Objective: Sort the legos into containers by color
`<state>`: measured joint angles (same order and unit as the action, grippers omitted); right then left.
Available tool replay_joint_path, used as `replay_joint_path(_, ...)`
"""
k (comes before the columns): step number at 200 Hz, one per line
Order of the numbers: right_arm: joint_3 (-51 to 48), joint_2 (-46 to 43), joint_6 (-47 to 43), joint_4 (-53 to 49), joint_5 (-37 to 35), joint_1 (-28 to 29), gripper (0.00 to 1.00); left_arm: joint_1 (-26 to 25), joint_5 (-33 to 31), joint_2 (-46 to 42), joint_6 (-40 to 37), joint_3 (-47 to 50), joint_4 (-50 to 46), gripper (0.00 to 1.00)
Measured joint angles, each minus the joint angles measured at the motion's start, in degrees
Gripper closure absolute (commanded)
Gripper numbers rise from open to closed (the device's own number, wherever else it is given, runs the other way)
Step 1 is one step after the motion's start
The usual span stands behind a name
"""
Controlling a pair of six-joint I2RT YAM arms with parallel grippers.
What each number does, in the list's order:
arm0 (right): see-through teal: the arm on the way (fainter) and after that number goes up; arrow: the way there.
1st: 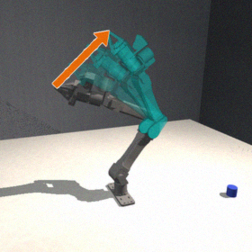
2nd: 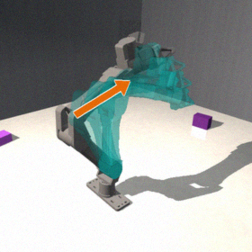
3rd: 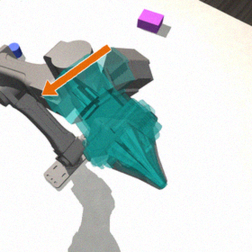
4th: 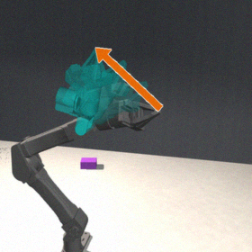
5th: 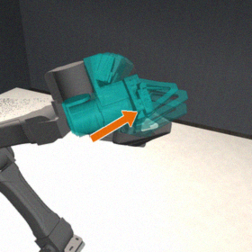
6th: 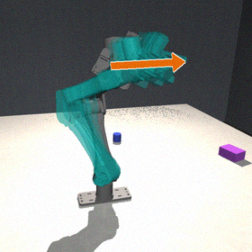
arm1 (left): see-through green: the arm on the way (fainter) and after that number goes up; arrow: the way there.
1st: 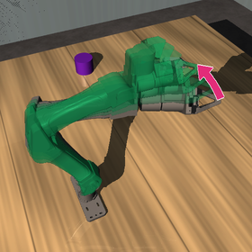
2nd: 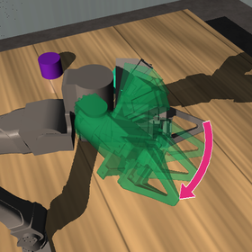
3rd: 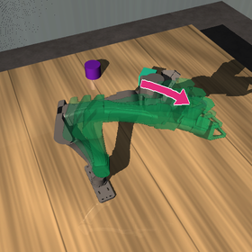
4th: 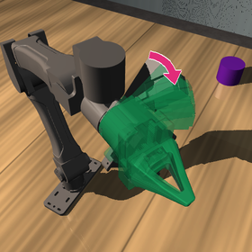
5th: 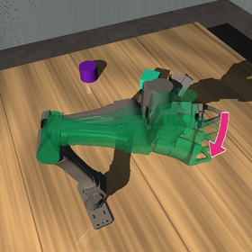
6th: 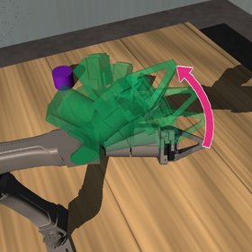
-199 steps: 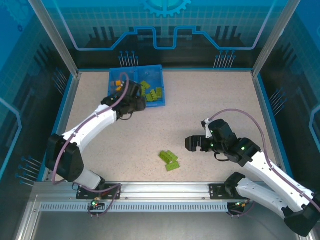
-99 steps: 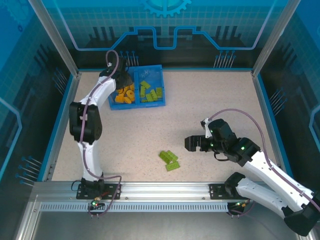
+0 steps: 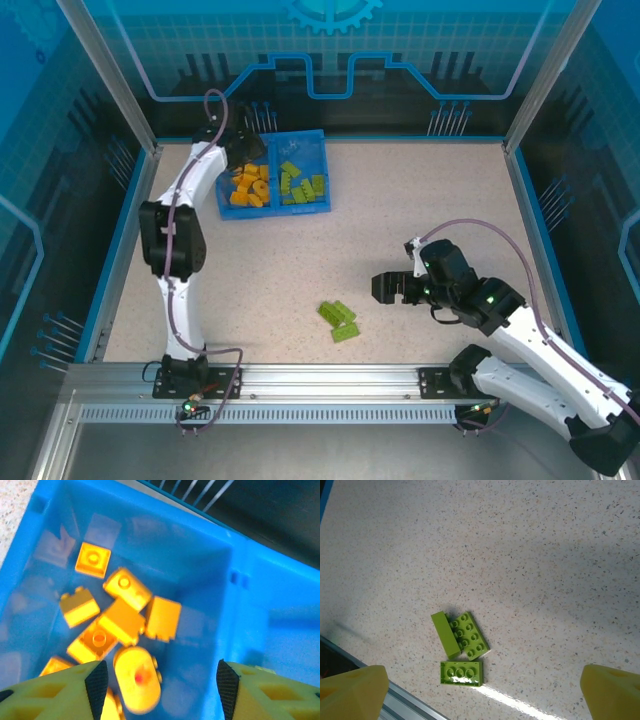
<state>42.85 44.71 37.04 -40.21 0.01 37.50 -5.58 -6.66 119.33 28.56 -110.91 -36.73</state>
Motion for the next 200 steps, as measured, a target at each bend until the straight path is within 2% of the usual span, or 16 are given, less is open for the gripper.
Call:
replay_joint_path(25, 0.2, 4.0, -2.6, 0.5, 0.1, 0.5, 0.01, -4.0, 0.9, -16.9, -1.0, 13.5, 3.3, 0.40)
replay_joint_path(63, 3.8, 14.8, -7.9, 2.4, -0.5, 6.2, 0.02, -18.7, 2.5, -45.9, -8.3, 33.9, 11.2, 0.42)
replay_joint_path(82, 6.3, 21.5, -10.6, 4.2, -1.5, 10.6, 0.08, -24.2, 2.9, -56.9, -14.3, 42.7, 12.7, 0.39)
replay_joint_path(96, 8.5, 26.6, -12.5, 5.2, -1.7, 13.1, 0.16, -27.4, 4.0, -63.5, -19.3, 48.3, 12.2, 0.33)
replay_joint_path(116, 11.6, 33.5, -15.0, 6.3, -2.4, 16.3, 0.27, -30.1, 6.6, -70.3, -26.8, 53.5, 9.3, 0.18)
replay_joint_path(153, 15.7, 43.2, -18.6, 6.6, -4.9, 20.9, 0.36, -34.8, 13.3, -77.0, -41.4, 58.6, -0.3, 0.02)
replay_joint_path(172, 17.1, 46.6, -20.2, 6.2, -6.6, 22.2, 0.39, -35.0, 15.3, -79.3, -47.3, 62.1, -3.8, 0.01)
replay_joint_path(200, 18.8, 50.8, -21.5, 5.1, -8.7, 22.9, 0.38, -35.0, 16.7, -81.1, -53.9, 67.3, -6.5, 0.01)
